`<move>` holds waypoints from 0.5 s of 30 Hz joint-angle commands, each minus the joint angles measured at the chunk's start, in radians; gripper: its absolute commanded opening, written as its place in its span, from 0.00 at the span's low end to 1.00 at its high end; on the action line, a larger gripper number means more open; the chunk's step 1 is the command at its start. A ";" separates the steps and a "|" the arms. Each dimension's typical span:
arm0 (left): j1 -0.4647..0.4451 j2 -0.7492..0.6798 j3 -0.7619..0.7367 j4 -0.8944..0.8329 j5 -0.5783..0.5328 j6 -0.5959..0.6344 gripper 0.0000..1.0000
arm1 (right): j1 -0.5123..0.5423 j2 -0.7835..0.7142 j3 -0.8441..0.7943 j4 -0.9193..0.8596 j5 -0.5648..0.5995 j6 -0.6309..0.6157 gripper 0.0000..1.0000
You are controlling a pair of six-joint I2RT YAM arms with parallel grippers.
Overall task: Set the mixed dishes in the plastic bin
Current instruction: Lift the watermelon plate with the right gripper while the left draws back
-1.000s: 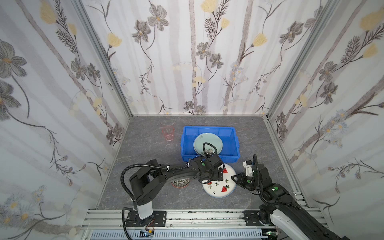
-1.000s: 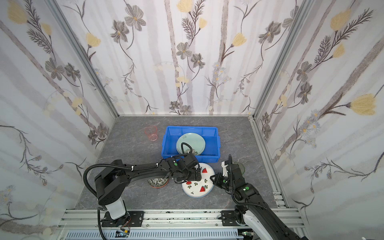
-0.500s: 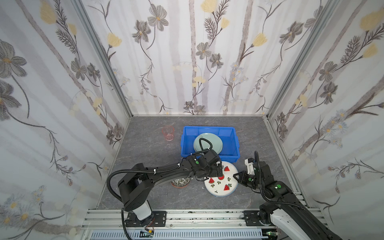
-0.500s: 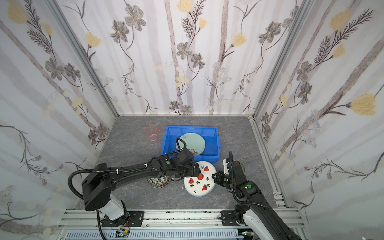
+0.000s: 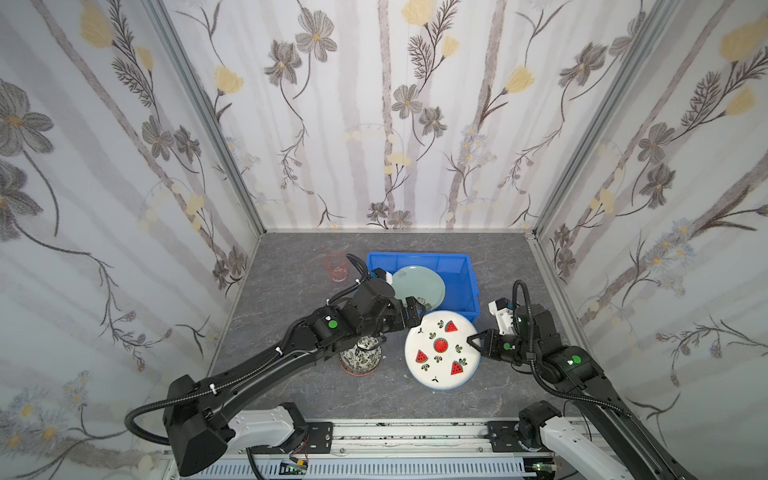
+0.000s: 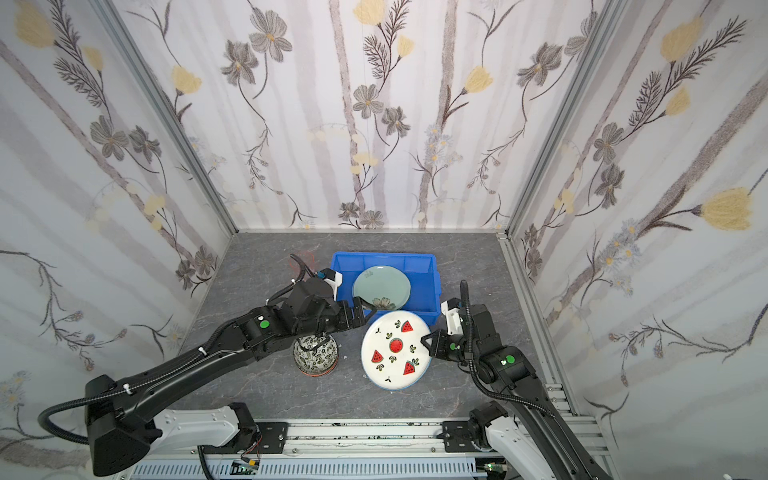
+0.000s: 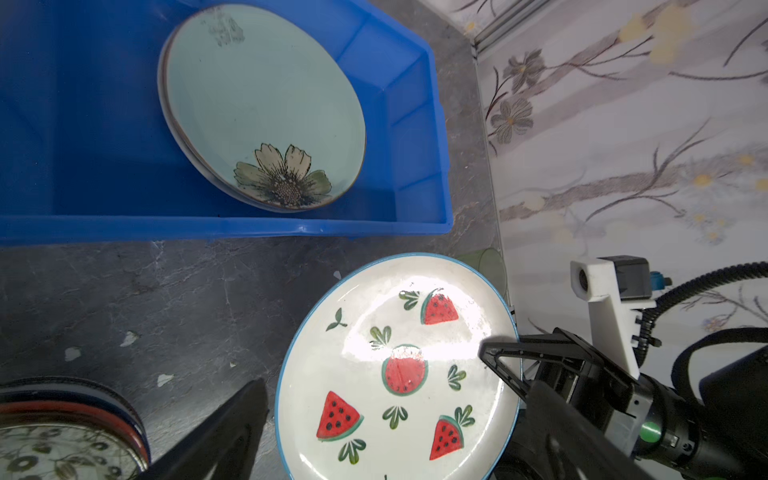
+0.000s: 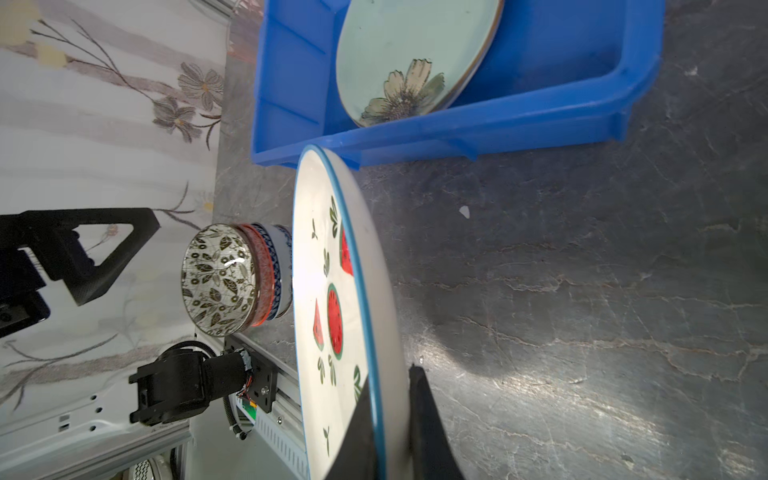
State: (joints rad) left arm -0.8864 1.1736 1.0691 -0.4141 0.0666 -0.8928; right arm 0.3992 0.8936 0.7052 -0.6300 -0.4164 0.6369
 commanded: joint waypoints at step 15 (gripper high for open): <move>0.240 -0.204 -0.118 -0.049 0.060 0.059 1.00 | -0.077 0.421 0.400 0.199 -0.134 -0.072 0.00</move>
State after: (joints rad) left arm -0.6666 0.9726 0.9524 -0.4469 0.1093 -0.8600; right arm 0.3298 1.2694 1.0664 -0.5682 -0.4824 0.5598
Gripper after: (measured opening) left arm 0.997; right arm 0.102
